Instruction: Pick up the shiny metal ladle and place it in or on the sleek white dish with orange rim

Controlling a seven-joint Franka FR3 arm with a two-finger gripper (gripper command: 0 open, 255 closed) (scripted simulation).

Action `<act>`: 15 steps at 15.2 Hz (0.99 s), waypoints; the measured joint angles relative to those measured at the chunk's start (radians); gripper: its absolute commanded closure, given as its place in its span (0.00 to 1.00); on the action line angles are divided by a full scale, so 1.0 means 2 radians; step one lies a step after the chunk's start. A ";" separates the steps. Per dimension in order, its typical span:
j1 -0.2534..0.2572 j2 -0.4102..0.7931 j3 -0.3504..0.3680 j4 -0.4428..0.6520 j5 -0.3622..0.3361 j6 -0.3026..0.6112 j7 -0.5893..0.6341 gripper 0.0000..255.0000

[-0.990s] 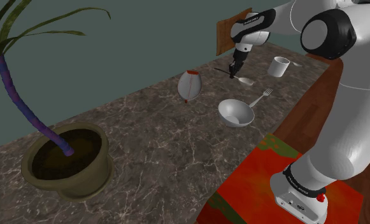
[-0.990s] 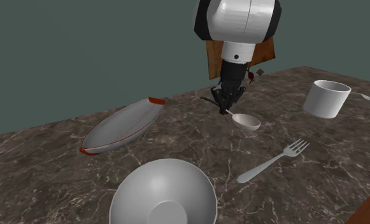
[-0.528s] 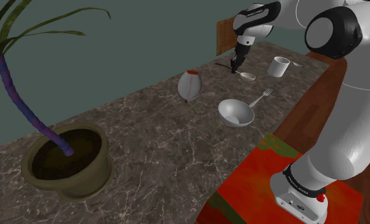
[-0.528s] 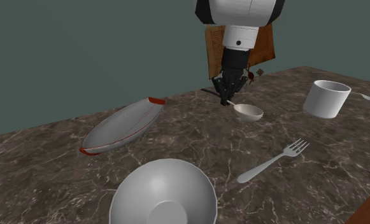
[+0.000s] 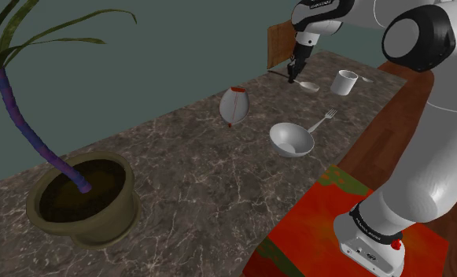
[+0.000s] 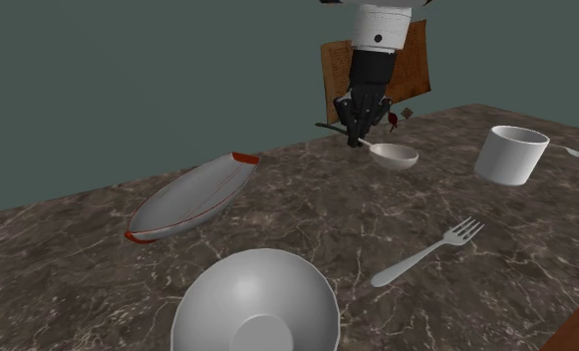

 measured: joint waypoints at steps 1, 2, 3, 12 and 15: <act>0.000 -0.002 0.000 0.005 -0.001 -0.006 0.001 1.00; 0.000 -0.004 -0.001 0.008 -0.002 -0.011 0.002 1.00; 0.000 -0.006 -0.001 0.012 -0.003 -0.017 0.003 1.00; 0.039 -0.039 0.014 0.000 -0.015 -0.030 0.060 1.00; 0.062 -0.047 0.026 -0.005 -0.018 -0.028 0.095 1.00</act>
